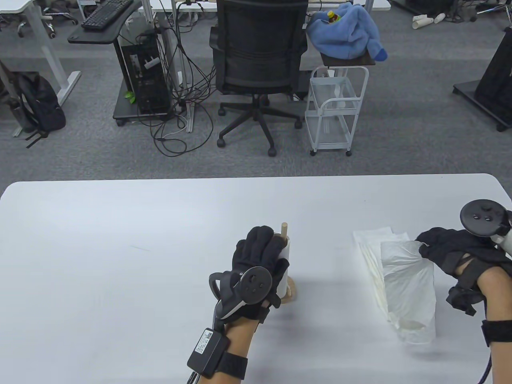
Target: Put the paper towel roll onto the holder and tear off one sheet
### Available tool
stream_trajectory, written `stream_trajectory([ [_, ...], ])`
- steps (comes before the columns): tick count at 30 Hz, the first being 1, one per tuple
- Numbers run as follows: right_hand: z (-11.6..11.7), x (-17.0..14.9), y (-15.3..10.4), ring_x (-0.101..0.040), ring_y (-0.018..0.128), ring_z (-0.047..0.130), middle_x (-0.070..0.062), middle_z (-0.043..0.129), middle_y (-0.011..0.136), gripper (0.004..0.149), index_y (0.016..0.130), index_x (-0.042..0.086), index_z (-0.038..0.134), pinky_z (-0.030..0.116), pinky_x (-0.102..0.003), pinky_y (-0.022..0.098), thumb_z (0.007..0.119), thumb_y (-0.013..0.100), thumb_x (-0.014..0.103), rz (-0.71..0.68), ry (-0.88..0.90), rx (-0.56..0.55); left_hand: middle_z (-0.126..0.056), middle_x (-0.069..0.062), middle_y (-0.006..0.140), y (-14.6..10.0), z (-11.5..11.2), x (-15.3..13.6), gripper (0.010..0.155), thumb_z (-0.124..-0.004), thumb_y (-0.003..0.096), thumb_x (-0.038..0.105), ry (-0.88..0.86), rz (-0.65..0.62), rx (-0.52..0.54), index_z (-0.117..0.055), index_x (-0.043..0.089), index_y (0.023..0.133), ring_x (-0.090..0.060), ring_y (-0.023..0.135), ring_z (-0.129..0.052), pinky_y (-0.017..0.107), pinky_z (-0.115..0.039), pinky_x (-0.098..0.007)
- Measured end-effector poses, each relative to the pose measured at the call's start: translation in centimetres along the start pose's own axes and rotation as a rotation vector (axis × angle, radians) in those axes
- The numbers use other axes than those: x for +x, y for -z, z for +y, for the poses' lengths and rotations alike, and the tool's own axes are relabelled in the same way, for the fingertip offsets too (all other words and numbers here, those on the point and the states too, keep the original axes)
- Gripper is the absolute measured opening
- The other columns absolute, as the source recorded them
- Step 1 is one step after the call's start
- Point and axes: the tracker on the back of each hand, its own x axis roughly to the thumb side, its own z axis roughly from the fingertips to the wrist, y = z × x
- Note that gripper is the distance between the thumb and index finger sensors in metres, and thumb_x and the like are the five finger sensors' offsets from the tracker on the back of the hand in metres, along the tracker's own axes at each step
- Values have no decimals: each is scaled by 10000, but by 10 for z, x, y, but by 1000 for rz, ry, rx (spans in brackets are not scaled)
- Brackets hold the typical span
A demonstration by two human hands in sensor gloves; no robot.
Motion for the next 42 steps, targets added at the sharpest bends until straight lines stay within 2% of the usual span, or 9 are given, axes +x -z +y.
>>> stream_trajectory([
  [8, 49, -58, 64, -401, 797, 746, -145, 670, 952, 380, 819, 219, 809, 569, -563, 632, 754, 452, 304, 198, -47, -84, -205, 127, 1131, 0, -1, 1, 625, -671, 497, 513, -9, 1, -2, -292, 485, 993, -219, 1142, -348, 822, -453, -550],
  [12, 74, -74, 79, -425, 884, 649, -145, 575, 1031, 384, 832, 234, 797, 540, -559, 655, 747, 462, 327, 248, -115, -137, -210, 127, 1131, 0, -1, 1, 623, -673, 499, 511, -13, 4, -2, -295, 483, 993, -219, 1142, -350, 822, -453, -551],
  [16, 91, -85, 85, -426, 864, 641, -153, 537, 1041, 386, 839, 224, 787, 586, -516, 610, 742, 470, 330, 294, -157, -180, -209, 121, 1130, 0, -1, 1, 625, -673, 499, 509, -14, 5, -2, -290, 480, 993, -215, 1142, -353, 822, -454, -551],
  [20, 98, -85, 84, -401, 829, 667, -151, 524, 1042, 401, 860, 231, 759, 617, -472, 569, 744, 476, 347, 310, -255, -227, -228, 110, 1132, 1, 0, 1, 624, -680, 496, 508, -7, 7, 1, -303, 474, 993, -212, 1142, -365, 821, -460, -551],
  [24, 98, -80, 77, -405, 874, 603, -145, 392, 1083, 586, 997, 263, 524, 584, -474, 598, 740, 483, 445, 367, -285, -223, -240, 115, 1131, 2, 2, 2, 618, -695, 493, 506, -16, 24, -10, -327, 475, 988, -201, 1138, -406, 824, -457, -549],
  [27, 95, -72, 69, -407, 894, 580, -140, 353, 1091, 616, 1011, 237, 464, 582, -476, 599, 731, 487, 419, 369, -344, -218, -240, 120, 1130, 1, 3, 3, 634, -700, 494, 506, -19, 36, -17, -309, 467, 991, -197, 1136, -413, 825, -459, -545],
  [32, 90, -53, 54, -421, 930, 540, -138, 314, 1107, 670, 1038, 241, 402, 567, -492, 618, 722, 487, 448, 361, -359, -212, -120, 107, 1129, 0, 4, -3, 801, -691, 508, 500, -27, 26, -76, -69, 444, 1010, -229, 1153, -244, 836, -361, -579],
  [34, 88, -44, 49, -430, 943, 522, -141, 299, 1112, 692, 1050, 246, 373, 551, -507, 635, 712, 488, 466, 334, -336, -226, -70, 75, 1120, -3, 14, -10, 846, -688, 506, 523, -40, 24, -38, -16, 409, 1008, -260, 1140, -188, 821, -360, -593],
  [42, 104, 0, 30, -439, 1030, 402, -142, 263, 1129, 675, 1061, 257, 364, 421, -588, 726, 680, 501, 459, 187, -260, -205, -117, 49, 1135, -37, 55, -30, 789, -686, 507, 526, -124, 57, 36, -142, 365, 1056, -285, 1138, -191, 808, -346, -619],
])
